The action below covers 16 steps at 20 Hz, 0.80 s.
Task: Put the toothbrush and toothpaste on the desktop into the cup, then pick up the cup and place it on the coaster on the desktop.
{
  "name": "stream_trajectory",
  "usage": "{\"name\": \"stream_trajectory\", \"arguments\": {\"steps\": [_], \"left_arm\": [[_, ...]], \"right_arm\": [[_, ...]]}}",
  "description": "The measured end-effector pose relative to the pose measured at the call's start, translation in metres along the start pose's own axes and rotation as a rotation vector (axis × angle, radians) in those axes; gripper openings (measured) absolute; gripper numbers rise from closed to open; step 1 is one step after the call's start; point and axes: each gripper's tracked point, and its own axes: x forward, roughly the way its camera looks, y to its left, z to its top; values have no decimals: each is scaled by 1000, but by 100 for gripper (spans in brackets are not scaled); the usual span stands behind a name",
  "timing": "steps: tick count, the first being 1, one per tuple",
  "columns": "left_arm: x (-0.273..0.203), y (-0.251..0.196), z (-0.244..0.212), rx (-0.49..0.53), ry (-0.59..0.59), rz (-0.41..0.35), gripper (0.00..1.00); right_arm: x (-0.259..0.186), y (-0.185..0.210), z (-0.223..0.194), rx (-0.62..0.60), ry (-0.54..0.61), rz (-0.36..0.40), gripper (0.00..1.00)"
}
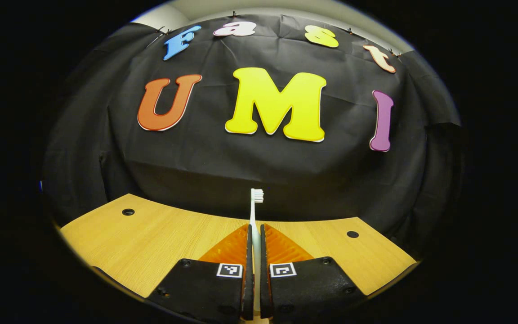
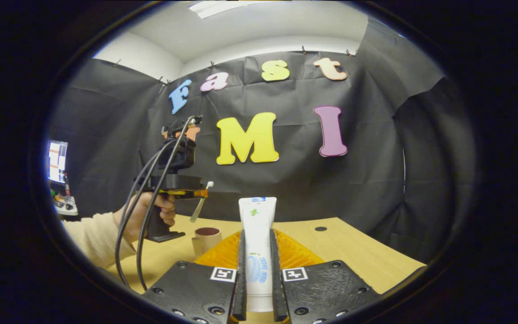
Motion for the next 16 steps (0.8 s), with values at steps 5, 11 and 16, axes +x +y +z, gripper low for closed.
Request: {"name": "stream_trajectory", "arguments": {"steps": [5, 11, 16], "left_arm": [[5, 4, -10, -2, 32, 4, 10], [-5, 6, 4, 13, -1, 8, 10], [-9, 5, 7, 28, -5, 9, 12]], "right_arm": [[5, -7, -5, 32, 21, -2, 22], [4, -3, -11, 42, 43, 4, 23], [1, -4, -11, 48, 47, 4, 23]]}}
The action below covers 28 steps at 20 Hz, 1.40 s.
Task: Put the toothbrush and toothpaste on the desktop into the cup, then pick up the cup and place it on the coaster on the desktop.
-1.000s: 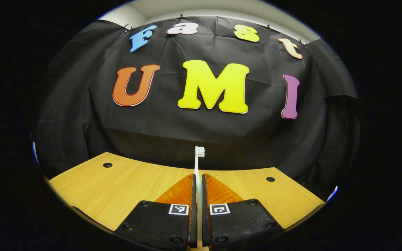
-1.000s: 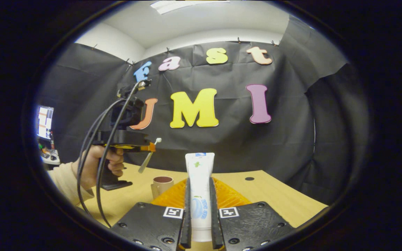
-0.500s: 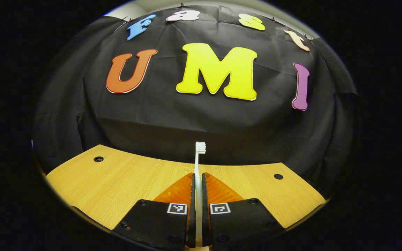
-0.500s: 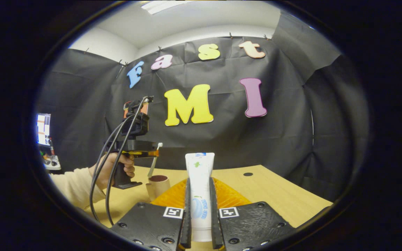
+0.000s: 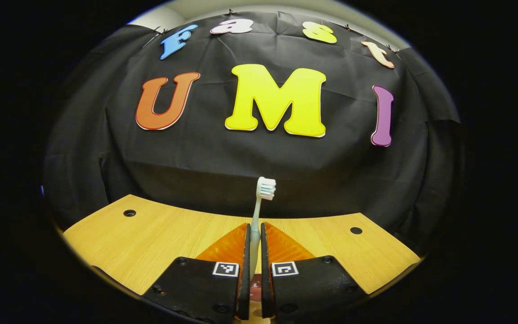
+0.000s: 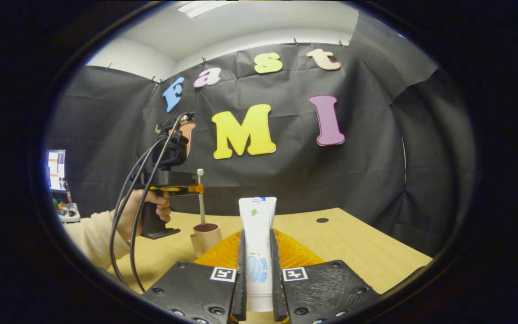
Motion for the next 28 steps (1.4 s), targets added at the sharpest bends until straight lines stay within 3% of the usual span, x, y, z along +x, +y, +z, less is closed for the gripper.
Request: {"name": "stream_trajectory", "arguments": {"steps": [5, 7, 9, 10, 13, 15, 21, 25, 26, 28], "left_arm": [[-2, -3, -6, -14, 25, -10, 14], [-5, -10, -12, -10, 53, -35, 22], [-14, -10, -12, 9, 57, -35, 70], [-19, -10, -11, 23, 40, -39, 86], [-34, -1, -8, 59, 7, 3, 100], [-44, 14, -12, 78, 2, 54, 100], [-82, 59, -22, 29, -5, 92, 100], [-106, 94, -35, 36, -16, 161, 100], [-112, 96, -41, 34, -17, 161, 95], [-114, 97, -51, 27, -9, 150, 100]], "right_arm": [[2, -2, 0, 5, 4, -3, 23], [2, 0, 1, 3, 1, 3, 24], [5, 1, 3, -2, -5, 3, 24], [8, 4, 6, -3, -10, 7, 24], [20, 23, 19, -10, -22, 47, 25], [34, 35, 25, -5, -21, 69, 25], [94, 90, 48, 57, 31, 176, 25], [149, 125, 38, 2, 75, 215, 25], [162, 131, 34, -8, 81, 217, 25], [185, 140, 23, -21, 107, 206, 25]]}}
